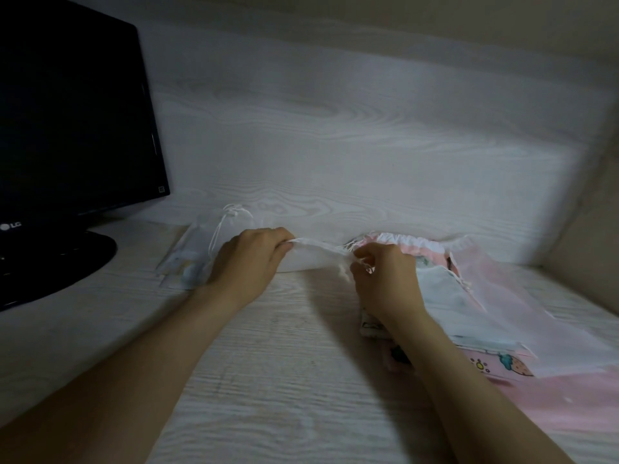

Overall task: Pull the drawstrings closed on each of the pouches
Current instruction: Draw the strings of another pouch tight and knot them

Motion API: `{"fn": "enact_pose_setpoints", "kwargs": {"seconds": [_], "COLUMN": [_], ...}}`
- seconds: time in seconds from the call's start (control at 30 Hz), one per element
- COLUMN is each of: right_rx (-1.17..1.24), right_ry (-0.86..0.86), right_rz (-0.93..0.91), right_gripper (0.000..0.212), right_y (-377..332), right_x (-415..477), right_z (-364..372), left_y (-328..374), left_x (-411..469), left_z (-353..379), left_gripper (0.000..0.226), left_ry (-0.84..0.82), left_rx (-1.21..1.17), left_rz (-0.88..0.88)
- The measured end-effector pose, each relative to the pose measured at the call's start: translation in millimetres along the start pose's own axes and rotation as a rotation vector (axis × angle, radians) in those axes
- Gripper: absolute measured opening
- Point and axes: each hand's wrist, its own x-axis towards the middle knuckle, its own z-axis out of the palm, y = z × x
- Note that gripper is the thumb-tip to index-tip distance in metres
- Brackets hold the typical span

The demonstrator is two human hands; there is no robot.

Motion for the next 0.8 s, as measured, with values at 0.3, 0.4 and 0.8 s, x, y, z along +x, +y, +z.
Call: {"fn": "enact_pose_setpoints", "kwargs": {"seconds": [0.3, 0.4, 0.8], "right_rx": [0.356, 0.778, 1.294], "right_ry": [-0.109, -0.185, -0.017], "right_rz": [0.171, 0.326, 0.594], "right_gripper": [0.019, 0.018, 0.027], "right_y": [-11.5, -20.7, -21.0], "right_x": [-3.0, -3.7, 2.1], "right_z": [-8.6, -19.8, -20.1], "left_y": [6.6, 8.8, 0.0], "left_x": [0.0, 1.3, 8.2], "left_z": [-6.3, -7.3, 7.1], "left_gripper": [0.027, 0.027, 0.022], "left_ry": [0.085, 0.085, 0.307], "left_rx": [0.036, -0.13, -0.811], "left_rz": [-0.275, -0.359, -0.659]}}
